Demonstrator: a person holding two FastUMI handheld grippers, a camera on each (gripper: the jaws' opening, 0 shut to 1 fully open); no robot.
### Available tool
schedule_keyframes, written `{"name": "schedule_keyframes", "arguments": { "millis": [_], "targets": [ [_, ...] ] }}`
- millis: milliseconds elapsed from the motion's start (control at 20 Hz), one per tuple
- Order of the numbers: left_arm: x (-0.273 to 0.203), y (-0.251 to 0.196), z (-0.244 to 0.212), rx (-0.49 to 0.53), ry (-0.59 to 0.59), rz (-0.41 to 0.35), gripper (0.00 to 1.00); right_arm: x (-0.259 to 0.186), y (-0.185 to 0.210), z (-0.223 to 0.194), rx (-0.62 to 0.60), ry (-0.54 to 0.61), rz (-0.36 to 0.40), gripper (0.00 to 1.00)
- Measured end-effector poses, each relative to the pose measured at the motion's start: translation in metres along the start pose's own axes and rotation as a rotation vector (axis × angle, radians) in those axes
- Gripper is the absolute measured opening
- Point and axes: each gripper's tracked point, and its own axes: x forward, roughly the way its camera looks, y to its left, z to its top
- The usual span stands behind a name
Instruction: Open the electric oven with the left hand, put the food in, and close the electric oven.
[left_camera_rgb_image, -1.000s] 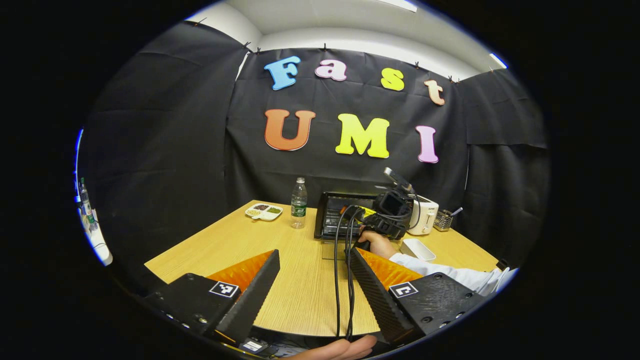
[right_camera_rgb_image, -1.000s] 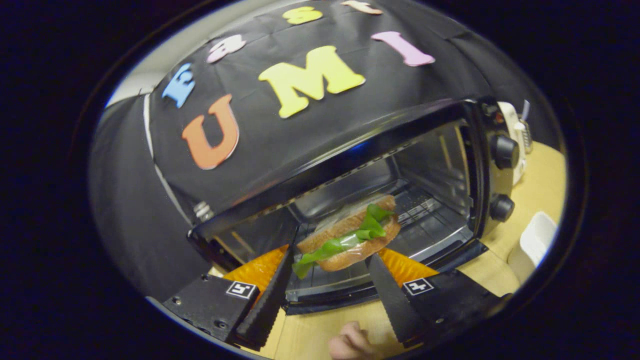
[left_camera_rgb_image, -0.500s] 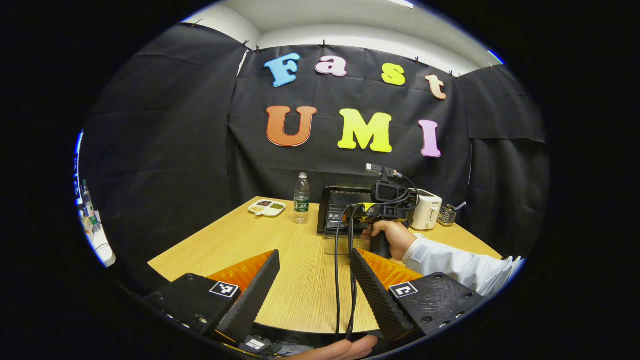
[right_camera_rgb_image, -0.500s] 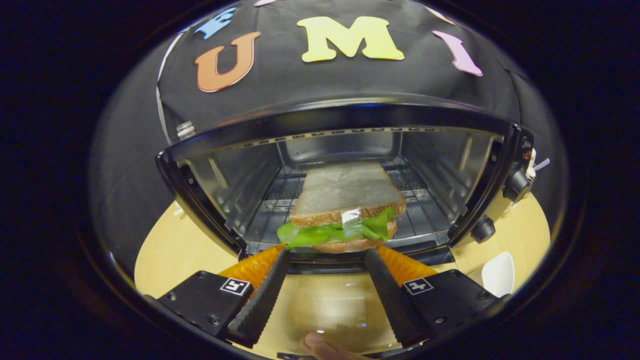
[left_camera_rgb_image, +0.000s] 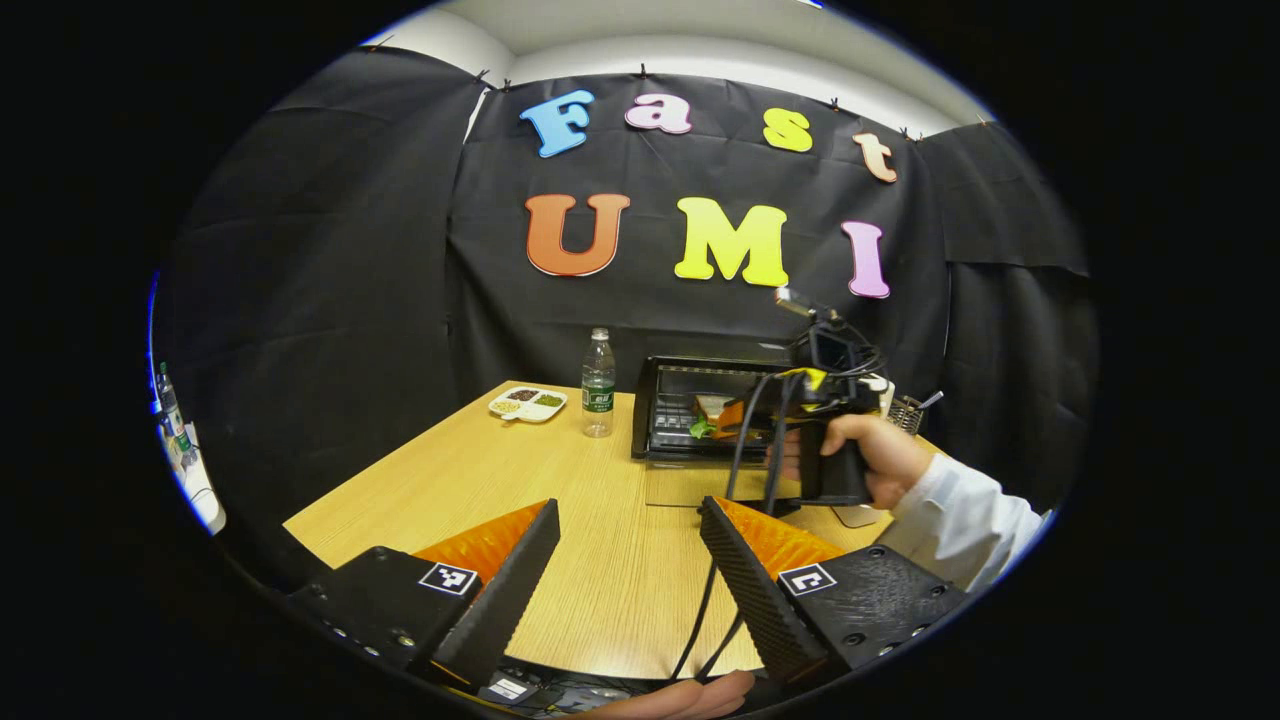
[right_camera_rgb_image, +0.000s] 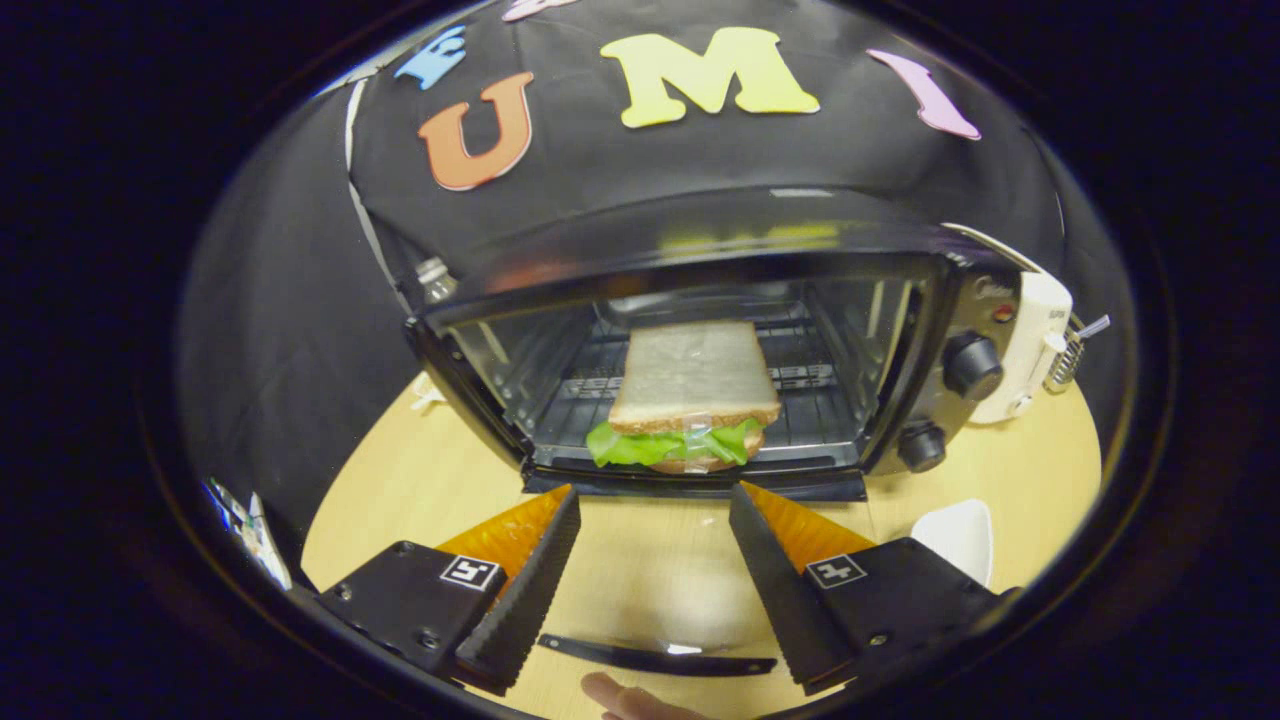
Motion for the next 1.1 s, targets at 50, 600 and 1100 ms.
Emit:
{"name": "schedule_keyframes", "arguments": {
  "millis": [50, 600, 1100],
  "targets": [
    [0.008, -0.002, 0.0, 0.002, 0.007, -0.003, 0.94, -0.018, 0.0, 0.008, -0.014, -0.041, 0.012, 0.96],
    [0.091, -0.041, -0.008, 0.01, 0.069, -0.043, 0.94, -0.254, -0.069, 0.081, -0.074, -0.563, -0.043, 0.95],
    [0.152, -0.108, -0.087, 0.041, 0.255, -0.075, 0.94, -0.382, -0.154, 0.075, -0.151, -0.713, -0.199, 0.95]
  ]
}}
